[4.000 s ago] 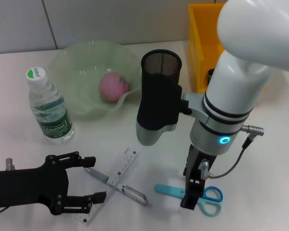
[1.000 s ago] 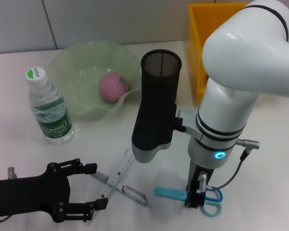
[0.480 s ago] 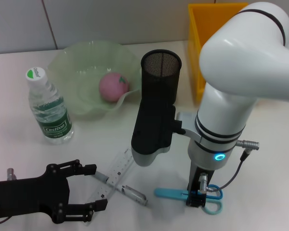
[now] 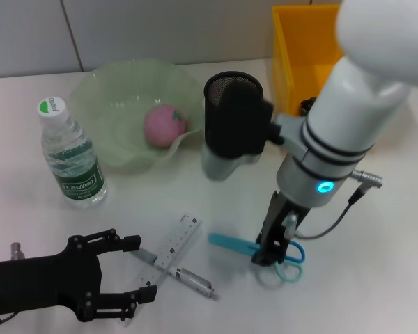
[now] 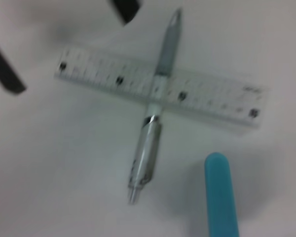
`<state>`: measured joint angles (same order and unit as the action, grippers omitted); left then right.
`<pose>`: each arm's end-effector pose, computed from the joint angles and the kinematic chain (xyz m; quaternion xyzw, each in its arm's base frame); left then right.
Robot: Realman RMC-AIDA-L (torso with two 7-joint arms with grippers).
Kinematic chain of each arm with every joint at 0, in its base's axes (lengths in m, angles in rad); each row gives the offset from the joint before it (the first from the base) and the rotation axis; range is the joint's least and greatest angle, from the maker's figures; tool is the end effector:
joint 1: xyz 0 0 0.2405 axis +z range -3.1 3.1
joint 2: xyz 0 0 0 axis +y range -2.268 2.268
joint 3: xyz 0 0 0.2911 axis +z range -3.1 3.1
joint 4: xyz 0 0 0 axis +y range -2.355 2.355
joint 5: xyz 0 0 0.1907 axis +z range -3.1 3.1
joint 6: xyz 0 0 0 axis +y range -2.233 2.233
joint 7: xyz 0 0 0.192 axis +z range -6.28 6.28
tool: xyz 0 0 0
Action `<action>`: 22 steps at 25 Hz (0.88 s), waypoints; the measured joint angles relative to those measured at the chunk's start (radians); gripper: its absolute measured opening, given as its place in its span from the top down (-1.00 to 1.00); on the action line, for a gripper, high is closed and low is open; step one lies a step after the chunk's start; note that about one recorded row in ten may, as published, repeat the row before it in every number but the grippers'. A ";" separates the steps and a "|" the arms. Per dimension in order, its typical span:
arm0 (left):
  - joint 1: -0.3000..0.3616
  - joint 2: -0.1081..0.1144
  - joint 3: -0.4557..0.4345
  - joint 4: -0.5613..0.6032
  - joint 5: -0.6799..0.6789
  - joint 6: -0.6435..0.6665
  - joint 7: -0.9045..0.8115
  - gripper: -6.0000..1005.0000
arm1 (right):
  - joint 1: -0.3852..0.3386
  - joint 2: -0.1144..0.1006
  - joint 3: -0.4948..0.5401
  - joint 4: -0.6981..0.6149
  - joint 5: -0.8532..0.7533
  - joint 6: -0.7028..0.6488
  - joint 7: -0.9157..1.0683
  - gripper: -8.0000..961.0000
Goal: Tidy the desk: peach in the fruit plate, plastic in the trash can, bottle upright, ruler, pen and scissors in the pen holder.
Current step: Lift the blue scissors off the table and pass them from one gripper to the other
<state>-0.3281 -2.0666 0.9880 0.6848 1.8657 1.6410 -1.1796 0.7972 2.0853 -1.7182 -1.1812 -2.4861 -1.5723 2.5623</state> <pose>-0.2831 0.2638 -0.0812 -0.9624 -0.1416 -0.2242 0.0587 0.1895 0.3369 -0.1235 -0.9418 0.1908 -0.2724 0.0489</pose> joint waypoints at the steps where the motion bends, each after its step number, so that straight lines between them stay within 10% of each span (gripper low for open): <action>1: 0.000 0.000 0.000 -0.002 -0.003 0.000 0.000 -0.72 | 0.000 0.000 0.000 0.000 0.000 0.000 0.000 0.49; 22: -0.021 -0.001 -0.008 -0.138 -0.189 0.005 0.094 -0.72 | -0.178 -0.008 0.721 0.276 0.445 0.006 -0.568 0.49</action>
<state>-0.3492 -2.0672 0.9797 0.5465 1.6768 1.6458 -1.0857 0.6190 2.0771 -0.9971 -0.9048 -2.0411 -1.5667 1.9946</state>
